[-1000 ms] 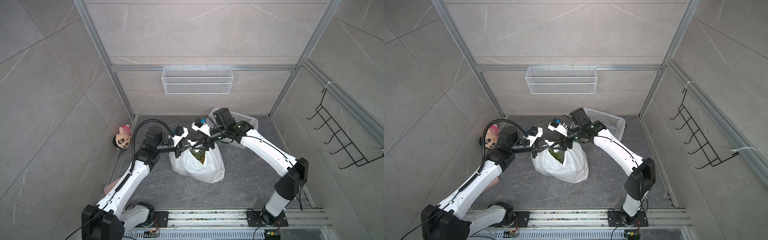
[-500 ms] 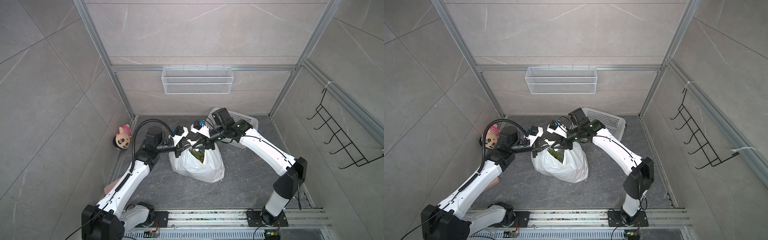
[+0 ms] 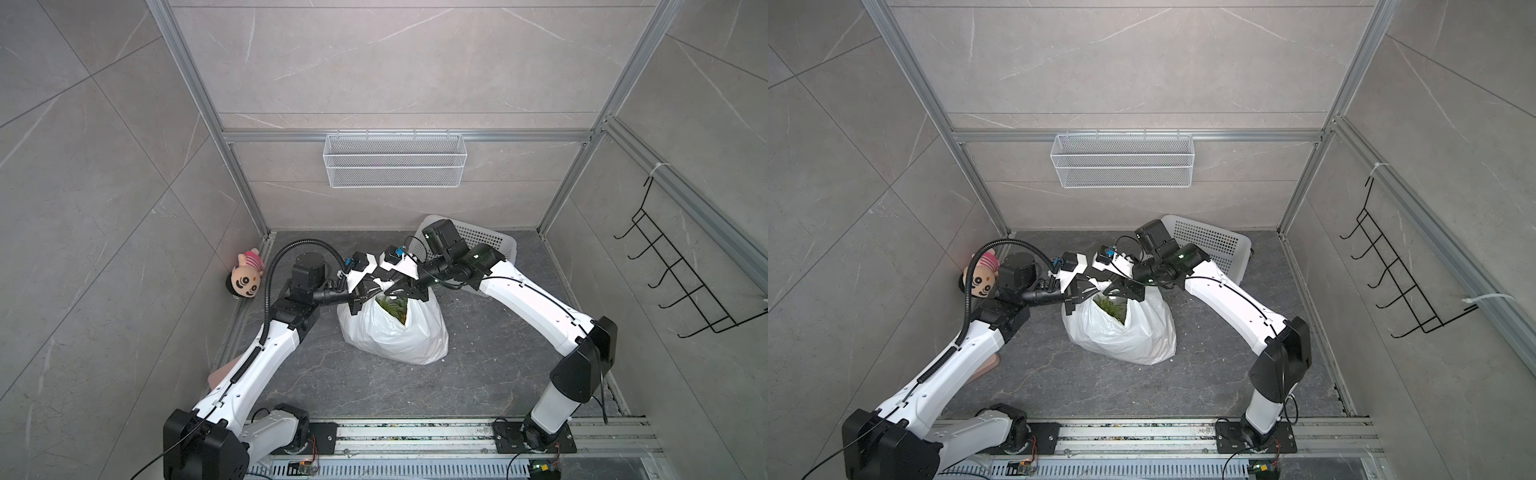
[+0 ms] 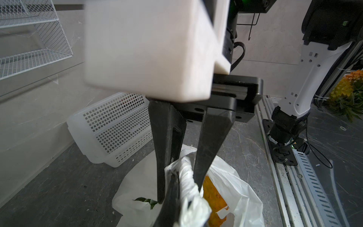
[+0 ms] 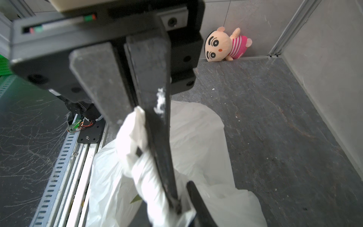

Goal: Place the pineapple into a plastic bag & tie a knot
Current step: Cross the plastic bag at the center of the board.

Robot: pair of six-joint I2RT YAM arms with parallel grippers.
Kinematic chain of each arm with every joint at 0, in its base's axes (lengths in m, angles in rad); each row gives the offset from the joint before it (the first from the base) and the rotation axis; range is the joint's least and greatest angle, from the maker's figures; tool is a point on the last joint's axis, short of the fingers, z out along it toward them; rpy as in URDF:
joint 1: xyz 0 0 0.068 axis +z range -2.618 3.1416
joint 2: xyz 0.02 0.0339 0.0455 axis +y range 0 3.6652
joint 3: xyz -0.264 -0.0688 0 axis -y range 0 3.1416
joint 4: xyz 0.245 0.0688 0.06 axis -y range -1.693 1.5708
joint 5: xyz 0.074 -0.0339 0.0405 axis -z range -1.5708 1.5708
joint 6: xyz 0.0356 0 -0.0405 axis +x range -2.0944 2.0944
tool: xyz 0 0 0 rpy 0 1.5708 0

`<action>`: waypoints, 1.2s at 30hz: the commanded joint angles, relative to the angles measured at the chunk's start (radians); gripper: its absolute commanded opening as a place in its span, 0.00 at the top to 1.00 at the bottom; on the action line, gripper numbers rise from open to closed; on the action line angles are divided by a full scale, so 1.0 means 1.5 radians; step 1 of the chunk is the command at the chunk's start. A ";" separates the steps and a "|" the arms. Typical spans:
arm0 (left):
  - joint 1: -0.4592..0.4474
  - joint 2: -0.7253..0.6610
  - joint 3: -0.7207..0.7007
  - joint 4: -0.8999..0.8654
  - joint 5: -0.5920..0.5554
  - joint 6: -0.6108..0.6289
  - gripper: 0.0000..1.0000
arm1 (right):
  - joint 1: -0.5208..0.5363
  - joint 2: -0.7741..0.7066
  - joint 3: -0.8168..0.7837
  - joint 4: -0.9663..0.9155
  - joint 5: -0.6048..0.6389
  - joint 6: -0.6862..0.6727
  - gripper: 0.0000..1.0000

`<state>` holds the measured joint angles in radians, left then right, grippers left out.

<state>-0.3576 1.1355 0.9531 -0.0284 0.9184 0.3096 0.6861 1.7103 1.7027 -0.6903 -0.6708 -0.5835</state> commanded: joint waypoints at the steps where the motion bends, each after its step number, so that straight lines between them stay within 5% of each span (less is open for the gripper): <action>1: -0.005 -0.036 0.016 0.021 0.080 0.012 1.00 | -0.013 -0.017 -0.013 0.035 0.078 -0.013 0.83; 7: -0.006 -0.041 0.015 0.018 0.067 0.014 1.00 | -0.012 -0.036 -0.043 0.033 0.052 -0.079 1.00; 20: -0.004 -0.077 0.070 -0.238 -0.124 0.118 0.73 | -0.006 -0.098 -0.092 0.117 0.107 -0.082 1.00; 27: -0.004 -0.094 0.040 -0.145 -0.133 0.035 0.44 | 0.011 -0.112 -0.113 0.155 0.126 -0.073 1.00; 36: 0.010 -0.155 0.008 -0.051 -0.178 -0.092 0.38 | 0.033 -0.149 -0.188 0.290 0.232 -0.097 1.00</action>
<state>-0.3573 0.9531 0.9676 -0.2096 0.6792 0.2729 0.7311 1.5330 1.4395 -0.3546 -0.3782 -0.7048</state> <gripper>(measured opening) 0.619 0.044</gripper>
